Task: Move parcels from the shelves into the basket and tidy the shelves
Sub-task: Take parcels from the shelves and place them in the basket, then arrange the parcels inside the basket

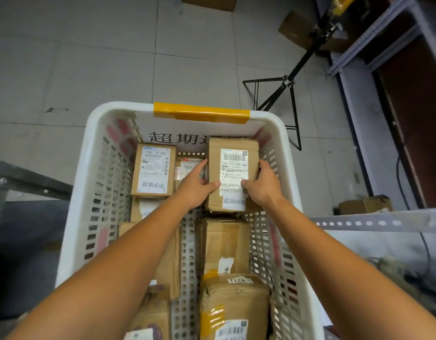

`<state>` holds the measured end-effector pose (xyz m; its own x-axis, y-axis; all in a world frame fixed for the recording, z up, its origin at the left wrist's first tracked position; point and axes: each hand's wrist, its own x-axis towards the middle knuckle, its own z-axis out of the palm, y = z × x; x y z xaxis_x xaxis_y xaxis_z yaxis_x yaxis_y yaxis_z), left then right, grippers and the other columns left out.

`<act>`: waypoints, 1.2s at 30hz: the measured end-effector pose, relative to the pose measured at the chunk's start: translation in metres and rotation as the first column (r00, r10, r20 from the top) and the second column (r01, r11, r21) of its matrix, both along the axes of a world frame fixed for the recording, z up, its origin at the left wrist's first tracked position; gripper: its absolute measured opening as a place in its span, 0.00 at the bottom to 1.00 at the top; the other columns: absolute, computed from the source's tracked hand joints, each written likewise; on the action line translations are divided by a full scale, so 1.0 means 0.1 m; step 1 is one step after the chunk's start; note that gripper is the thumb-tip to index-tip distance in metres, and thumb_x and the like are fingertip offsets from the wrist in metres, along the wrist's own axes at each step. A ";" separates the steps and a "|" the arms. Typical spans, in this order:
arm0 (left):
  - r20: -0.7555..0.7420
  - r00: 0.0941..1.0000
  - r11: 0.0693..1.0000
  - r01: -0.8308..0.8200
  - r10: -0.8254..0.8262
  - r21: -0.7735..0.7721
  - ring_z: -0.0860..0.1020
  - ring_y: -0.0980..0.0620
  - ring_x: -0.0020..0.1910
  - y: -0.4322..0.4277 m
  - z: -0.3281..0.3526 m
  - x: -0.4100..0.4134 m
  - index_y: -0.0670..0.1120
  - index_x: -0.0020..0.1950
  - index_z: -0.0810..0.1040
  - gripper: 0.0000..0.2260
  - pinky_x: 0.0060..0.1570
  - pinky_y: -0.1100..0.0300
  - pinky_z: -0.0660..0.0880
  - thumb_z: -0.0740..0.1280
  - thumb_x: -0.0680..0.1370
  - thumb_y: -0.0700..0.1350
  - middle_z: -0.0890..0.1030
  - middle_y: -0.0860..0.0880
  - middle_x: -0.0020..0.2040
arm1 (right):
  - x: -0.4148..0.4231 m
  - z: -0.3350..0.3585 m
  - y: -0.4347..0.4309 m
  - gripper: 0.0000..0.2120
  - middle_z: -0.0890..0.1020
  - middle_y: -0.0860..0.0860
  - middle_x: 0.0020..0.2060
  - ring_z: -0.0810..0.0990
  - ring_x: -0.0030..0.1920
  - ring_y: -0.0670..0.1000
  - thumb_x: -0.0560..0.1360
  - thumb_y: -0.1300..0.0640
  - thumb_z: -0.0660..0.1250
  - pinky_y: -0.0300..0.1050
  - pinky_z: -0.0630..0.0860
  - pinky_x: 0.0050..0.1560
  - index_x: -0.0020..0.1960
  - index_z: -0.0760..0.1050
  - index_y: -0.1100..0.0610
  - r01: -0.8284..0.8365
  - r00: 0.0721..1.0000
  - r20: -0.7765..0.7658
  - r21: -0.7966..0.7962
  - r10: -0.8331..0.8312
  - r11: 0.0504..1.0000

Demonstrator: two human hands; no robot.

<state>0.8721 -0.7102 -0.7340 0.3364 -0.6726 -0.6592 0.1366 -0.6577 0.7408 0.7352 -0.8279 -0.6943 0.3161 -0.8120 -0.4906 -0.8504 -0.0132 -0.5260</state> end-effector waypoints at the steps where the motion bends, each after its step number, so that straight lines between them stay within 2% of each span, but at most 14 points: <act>1: 0.017 1.000 1.000 0.010 -0.010 0.004 0.79 0.51 0.53 0.01 0.04 -0.01 0.58 0.79 0.55 0.35 0.56 0.57 0.74 0.71 0.78 0.47 0.79 0.48 0.57 | 0.00 0.02 0.02 0.24 0.80 0.54 0.61 0.79 0.60 0.56 0.74 0.63 0.72 0.52 0.77 0.61 0.67 0.68 0.57 -0.005 1.000 -0.013 -0.005 0.005 1.000; 4: 0.085 0.995 0.998 0.050 -0.052 0.029 0.77 0.49 0.54 0.05 0.21 -0.04 0.56 0.78 0.58 0.32 0.54 0.56 0.74 0.69 0.79 0.46 0.77 0.45 0.61 | -0.04 0.12 0.09 0.22 0.79 0.54 0.60 0.79 0.58 0.56 0.74 0.57 0.72 0.55 0.77 0.59 0.65 0.69 0.57 -0.042 0.997 -0.059 -0.029 0.040 0.999; 7: 0.185 0.962 0.979 0.186 -0.199 0.085 0.77 0.43 0.59 0.14 0.50 -0.04 0.53 0.77 0.63 0.27 0.56 0.52 0.75 0.68 0.79 0.48 0.76 0.44 0.63 | -0.11 0.39 0.17 0.20 0.80 0.53 0.58 0.79 0.55 0.55 0.76 0.55 0.69 0.48 0.76 0.53 0.65 0.71 0.59 -0.072 0.994 -0.080 -0.002 0.072 0.997; 10: 0.263 0.913 0.949 0.284 -0.311 0.135 0.77 0.44 0.57 0.23 0.91 0.03 0.52 0.76 0.66 0.25 0.49 0.56 0.76 0.67 0.80 0.51 0.74 0.44 0.67 | -0.19 0.81 0.22 0.22 0.79 0.55 0.63 0.78 0.60 0.57 0.78 0.52 0.67 0.47 0.74 0.57 0.69 0.70 0.58 -0.133 0.980 -0.143 0.056 0.140 0.990; 13: 0.396 0.829 0.919 0.346 -0.394 0.189 0.74 0.44 0.65 0.31 1.37 0.12 0.52 0.75 0.67 0.23 0.61 0.52 0.73 0.66 0.80 0.52 0.73 0.44 0.70 | -0.26 1.33 0.25 0.22 0.78 0.56 0.63 0.78 0.60 0.57 0.78 0.51 0.67 0.48 0.75 0.58 0.69 0.70 0.58 -0.164 0.971 -0.163 0.069 0.173 0.984; 15: 0.456 0.789 0.911 0.357 -0.411 0.205 0.73 0.44 0.66 0.33 1.71 0.15 0.50 0.74 0.68 0.22 0.64 0.51 0.72 0.65 0.81 0.51 0.73 0.45 0.70 | -0.33 1.70 0.27 0.24 0.78 0.58 0.62 0.78 0.60 0.58 0.78 0.51 0.67 0.51 0.76 0.59 0.71 0.69 0.59 -0.171 0.971 -0.164 0.045 0.176 0.984; 18: 0.516 0.740 0.901 0.378 -0.431 0.211 0.74 0.44 0.66 0.34 2.23 0.13 0.49 0.75 0.67 0.22 0.64 0.51 0.72 0.64 0.81 0.50 0.73 0.45 0.71 | -0.47 2.25 0.33 0.26 0.78 0.58 0.64 0.77 0.61 0.59 0.78 0.51 0.66 0.50 0.74 0.59 0.72 0.67 0.58 -0.169 0.971 -0.171 -0.005 0.166 0.986; 23: 0.630 0.606 0.860 0.459 -0.486 0.223 0.76 0.45 0.64 0.37 3.04 -0.07 0.49 0.74 0.68 0.22 0.61 0.52 0.74 0.65 0.80 0.51 0.75 0.45 0.68 | -0.81 3.06 0.53 0.27 0.74 0.58 0.69 0.74 0.67 0.59 0.78 0.49 0.65 0.52 0.73 0.65 0.75 0.65 0.58 -0.172 0.972 -0.177 -0.099 0.153 0.980; 28: 0.723 0.454 0.811 0.528 -0.521 0.252 0.76 0.43 0.62 0.45 3.79 -0.40 0.50 0.72 0.69 0.22 0.59 0.51 0.74 0.65 0.79 0.53 0.77 0.44 0.65 | -1.23 3.72 0.79 0.23 0.76 0.59 0.65 0.76 0.63 0.60 0.79 0.49 0.64 0.56 0.74 0.63 0.69 0.70 0.60 -0.165 0.976 -0.172 -0.186 0.133 0.969; 32: 0.761 0.374 0.779 0.570 -0.530 0.262 0.73 0.44 0.66 0.60 4.29 -0.75 0.51 0.74 0.68 0.23 0.62 0.51 0.72 0.65 0.80 0.54 0.75 0.45 0.68 | -1.55 4.16 1.03 0.22 0.77 0.58 0.64 0.76 0.63 0.60 0.79 0.49 0.64 0.55 0.74 0.63 0.68 0.70 0.60 -0.129 0.987 -0.129 -0.245 0.099 0.961; 36: 0.820 0.296 0.775 0.578 -0.490 0.255 0.74 0.46 0.66 0.84 4.71 -1.13 0.52 0.73 0.68 0.23 0.63 0.50 0.73 0.65 0.79 0.56 0.75 0.46 0.68 | -1.89 4.49 1.36 0.22 0.78 0.59 0.63 0.77 0.61 0.60 0.78 0.49 0.64 0.57 0.75 0.62 0.67 0.71 0.61 -0.087 0.995 -0.072 -0.315 0.068 0.945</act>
<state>0.7595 -0.6265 -0.2634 0.2117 -0.9490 -0.2338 -0.9032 -0.2814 0.3242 0.5462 -0.6916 -0.2453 0.3629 -0.9027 -0.2310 -0.8693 -0.2388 -0.4327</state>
